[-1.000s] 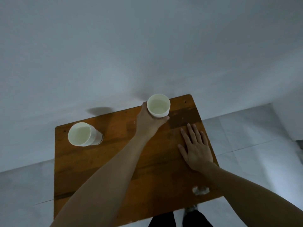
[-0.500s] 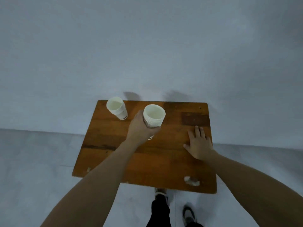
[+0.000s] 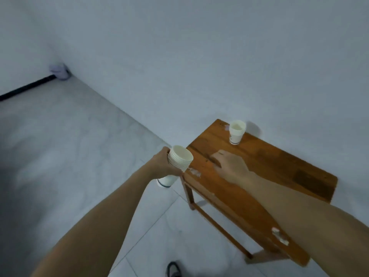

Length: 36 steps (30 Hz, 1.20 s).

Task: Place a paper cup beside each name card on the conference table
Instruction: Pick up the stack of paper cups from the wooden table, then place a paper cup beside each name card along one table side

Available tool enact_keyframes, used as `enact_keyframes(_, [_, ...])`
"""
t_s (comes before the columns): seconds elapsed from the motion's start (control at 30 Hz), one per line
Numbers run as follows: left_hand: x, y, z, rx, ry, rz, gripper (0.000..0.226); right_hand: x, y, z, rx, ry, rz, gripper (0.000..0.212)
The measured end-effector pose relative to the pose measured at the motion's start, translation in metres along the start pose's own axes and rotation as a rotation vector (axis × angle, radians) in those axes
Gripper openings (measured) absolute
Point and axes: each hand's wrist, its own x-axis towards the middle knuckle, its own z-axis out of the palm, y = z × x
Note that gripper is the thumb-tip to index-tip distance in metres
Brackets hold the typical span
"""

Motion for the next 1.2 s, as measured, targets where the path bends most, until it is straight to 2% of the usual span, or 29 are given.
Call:
enact_keyframes(0.13, [-0.041, -0.081, -0.065, -0.084, 0.033, -0.138, 0.075, 0.051, -0.103, 0.017, 0.04, -0.016, -0.246, 0.025])
enact_keyframes(0.43, [-0.131, -0.276, -0.227, -0.221, 0.246, -0.365, 0.067, 0.152, -0.373, 0.088, 0.061, -0.035, -0.742, 0.03])
enact_keyframes(0.57, [-0.165, -0.329, -0.279, -0.29, 0.279, -0.424, 0.065, 0.18, -0.459, 0.115, 0.087, -0.05, -0.89, 0.029])
enact_keyframes(0.87, [-0.191, -0.454, -0.367, -0.591, 0.404, -0.533, 0.084, 0.276, -0.617, 0.186, 0.126, -0.193, -1.181, 0.022])
enact_keyframes(0.9, [-0.19, -0.462, -0.373, -0.629, 0.412, -0.537, 0.079, 0.285, -0.628, 0.189, 0.14, -0.208, -1.191, 0.023])
enact_keyframes(1.0, [-0.18, -0.499, -0.41, -0.799, 0.557, -0.55, 0.036, 0.343, -0.683, 0.218, 0.19, -0.26, -1.229, 0.024])
enact_keyframes(1.03, [-0.179, -0.506, -0.422, -0.853, 0.593, -0.55, 0.03, 0.36, -0.7, 0.223, 0.206, -0.27, -1.241, 0.024])
enact_keyframes(1.1, [-0.179, -0.522, -0.444, -0.93, 0.643, -0.567, 0.036, 0.388, -0.735, 0.225, 0.224, -0.307, -1.27, 0.025])
enact_keyframes(1.2, [-0.186, -0.553, -0.478, -1.035, 0.768, -0.568, 0.069, 0.431, -0.796, 0.23, 0.255, -0.32, -1.307, 0.025])
